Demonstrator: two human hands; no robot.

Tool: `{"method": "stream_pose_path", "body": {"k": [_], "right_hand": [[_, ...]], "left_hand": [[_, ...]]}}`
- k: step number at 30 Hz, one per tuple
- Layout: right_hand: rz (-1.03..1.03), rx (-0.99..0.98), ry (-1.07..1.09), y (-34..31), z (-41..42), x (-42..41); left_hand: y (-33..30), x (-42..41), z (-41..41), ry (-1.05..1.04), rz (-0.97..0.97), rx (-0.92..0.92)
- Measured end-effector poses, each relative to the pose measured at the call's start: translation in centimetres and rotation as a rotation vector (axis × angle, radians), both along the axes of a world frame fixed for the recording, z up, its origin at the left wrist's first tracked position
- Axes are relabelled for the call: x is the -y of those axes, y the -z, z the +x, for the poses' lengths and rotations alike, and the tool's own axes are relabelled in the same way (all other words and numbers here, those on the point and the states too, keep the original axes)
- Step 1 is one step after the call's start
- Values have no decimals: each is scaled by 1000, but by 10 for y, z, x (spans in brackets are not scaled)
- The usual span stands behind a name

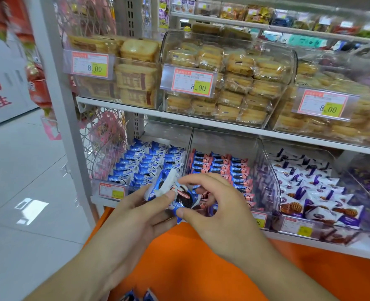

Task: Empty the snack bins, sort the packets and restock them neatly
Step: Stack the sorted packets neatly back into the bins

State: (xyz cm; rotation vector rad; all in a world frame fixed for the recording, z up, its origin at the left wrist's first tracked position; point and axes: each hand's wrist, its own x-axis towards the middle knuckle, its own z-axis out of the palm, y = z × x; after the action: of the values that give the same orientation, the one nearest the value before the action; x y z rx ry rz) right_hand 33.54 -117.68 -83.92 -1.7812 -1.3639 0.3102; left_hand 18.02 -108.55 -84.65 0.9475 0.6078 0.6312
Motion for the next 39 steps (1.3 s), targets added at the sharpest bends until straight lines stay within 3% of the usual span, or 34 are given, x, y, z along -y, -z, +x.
{"method": "stream_pose_path", "body": {"k": [15,20,24,30,39], "right_hand": [[-62,-155,-79,0,4,-2],[-53,-507,63,4,14,-5],[-79,-794,96,-4,10,-5],[-168,-615,152,5,-6,-7],[-244,-652,100,4,0,-11]], "left_hand": [[1,-3,-1,66,63,-50],[4,-9,-4,26,26,-22],[8,-8,-4,46,138,-60],[10,-1,2,37,219,-100],[11,-5,1,-52,151,-123]]}}
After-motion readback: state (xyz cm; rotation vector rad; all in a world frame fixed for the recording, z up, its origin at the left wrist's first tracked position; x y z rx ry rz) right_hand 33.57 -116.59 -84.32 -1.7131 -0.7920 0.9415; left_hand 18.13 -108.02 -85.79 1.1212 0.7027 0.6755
